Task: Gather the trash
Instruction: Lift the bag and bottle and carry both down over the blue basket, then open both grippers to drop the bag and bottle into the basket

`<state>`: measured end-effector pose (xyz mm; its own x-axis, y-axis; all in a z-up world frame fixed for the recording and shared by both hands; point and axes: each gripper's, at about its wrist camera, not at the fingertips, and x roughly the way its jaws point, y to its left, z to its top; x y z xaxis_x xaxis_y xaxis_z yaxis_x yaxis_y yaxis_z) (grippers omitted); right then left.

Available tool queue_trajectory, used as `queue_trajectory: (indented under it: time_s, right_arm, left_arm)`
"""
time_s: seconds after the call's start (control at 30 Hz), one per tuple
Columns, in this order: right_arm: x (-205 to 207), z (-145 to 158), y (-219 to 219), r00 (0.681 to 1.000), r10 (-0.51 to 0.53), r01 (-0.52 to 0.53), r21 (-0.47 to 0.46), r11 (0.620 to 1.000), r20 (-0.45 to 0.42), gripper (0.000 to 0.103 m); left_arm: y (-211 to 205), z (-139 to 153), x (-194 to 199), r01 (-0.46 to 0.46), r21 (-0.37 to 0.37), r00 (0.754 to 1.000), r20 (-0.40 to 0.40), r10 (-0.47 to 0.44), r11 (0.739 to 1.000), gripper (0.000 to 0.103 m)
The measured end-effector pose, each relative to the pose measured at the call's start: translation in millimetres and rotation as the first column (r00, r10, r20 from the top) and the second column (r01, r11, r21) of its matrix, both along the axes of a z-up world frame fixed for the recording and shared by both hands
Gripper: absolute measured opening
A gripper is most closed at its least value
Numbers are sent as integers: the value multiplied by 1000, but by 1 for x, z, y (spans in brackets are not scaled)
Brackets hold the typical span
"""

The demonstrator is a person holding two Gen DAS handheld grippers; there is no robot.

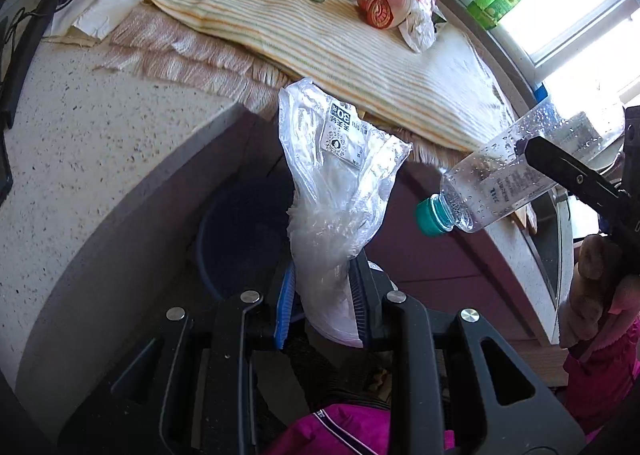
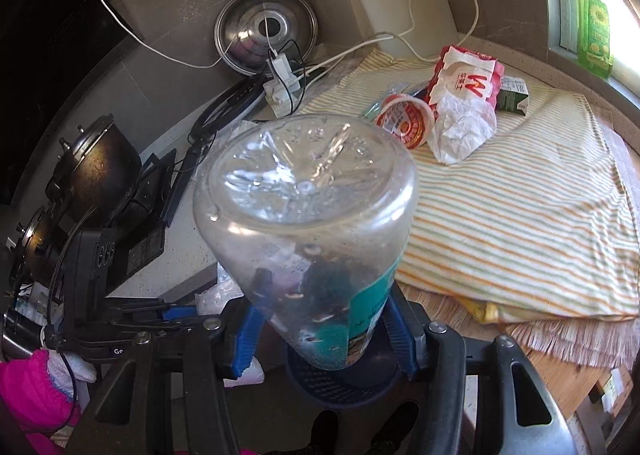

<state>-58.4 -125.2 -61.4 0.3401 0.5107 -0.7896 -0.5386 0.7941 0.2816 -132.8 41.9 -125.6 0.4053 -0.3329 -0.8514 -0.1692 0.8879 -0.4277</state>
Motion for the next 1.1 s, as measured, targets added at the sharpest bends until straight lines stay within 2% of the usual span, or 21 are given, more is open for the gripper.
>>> queue_trajectory:
  time_s: [0.23, 0.67, 0.87, 1.1]
  right_arm:
    - [-23, -42, 11, 999, 5, -8, -63, 998, -52, 57]
    - [-36, -126, 27, 988, 9, -35, -168, 985, -152, 58]
    - [-38, -156, 39, 988, 44, -77, -225, 971, -148, 58]
    - [-26, -182, 46, 985, 35, -78, -255, 964, -171, 58]
  left_arm:
    - [-7, -42, -7, 35, 31, 996, -81, -33, 999, 25]
    - [-16, -118, 0, 95, 80, 974, -214, -76, 992, 25]
    - [-20, -142, 9, 105, 113, 964, -257, -73, 988, 25]
    - [-25, -161, 22, 97, 149, 955, -291, -51, 984, 25]
